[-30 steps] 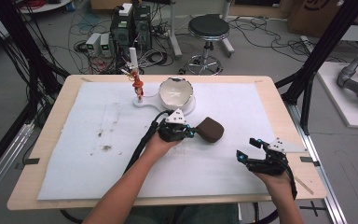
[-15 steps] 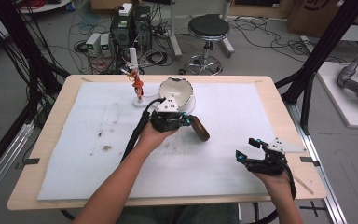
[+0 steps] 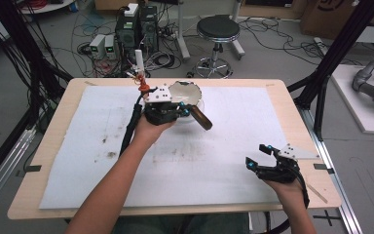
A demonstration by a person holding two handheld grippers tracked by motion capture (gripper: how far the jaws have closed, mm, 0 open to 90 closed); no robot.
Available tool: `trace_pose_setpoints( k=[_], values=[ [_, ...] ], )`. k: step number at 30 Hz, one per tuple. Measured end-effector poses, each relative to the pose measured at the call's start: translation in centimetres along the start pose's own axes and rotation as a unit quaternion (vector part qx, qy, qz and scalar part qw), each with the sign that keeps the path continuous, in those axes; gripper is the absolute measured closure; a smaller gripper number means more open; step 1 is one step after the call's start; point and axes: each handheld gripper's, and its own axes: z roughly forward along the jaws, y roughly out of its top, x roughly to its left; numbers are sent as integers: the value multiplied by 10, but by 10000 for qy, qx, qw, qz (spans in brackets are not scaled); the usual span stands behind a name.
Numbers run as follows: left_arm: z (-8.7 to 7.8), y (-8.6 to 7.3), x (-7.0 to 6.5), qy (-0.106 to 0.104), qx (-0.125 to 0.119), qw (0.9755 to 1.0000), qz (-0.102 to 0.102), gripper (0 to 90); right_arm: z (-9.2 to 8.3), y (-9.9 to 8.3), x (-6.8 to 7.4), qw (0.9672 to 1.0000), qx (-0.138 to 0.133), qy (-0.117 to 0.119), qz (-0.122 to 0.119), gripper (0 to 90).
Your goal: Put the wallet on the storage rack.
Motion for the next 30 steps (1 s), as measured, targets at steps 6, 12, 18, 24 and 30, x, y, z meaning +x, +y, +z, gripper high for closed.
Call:
trace_pose_setpoints(
  k=[6,12,18,24,30],
  values=[
    [-10,10,12,106,-118,9998,-74,884,0,0,0,10000,12,-1,29,191],
    [-18,24,23,187,-177,9996,-61,884,-1,0,-1,10000,6,0,38,190],
    [-23,31,37,209,-277,9993,-169,883,-1,0,0,10000,21,-12,46,191],
    [-25,31,51,267,-261,9989,-273,884,0,-1,-1,10000,29,-33,44,191],
    [-19,24,65,370,-196,9983,-409,884,0,-1,-1,10000,49,-52,45,191]
  ],
)
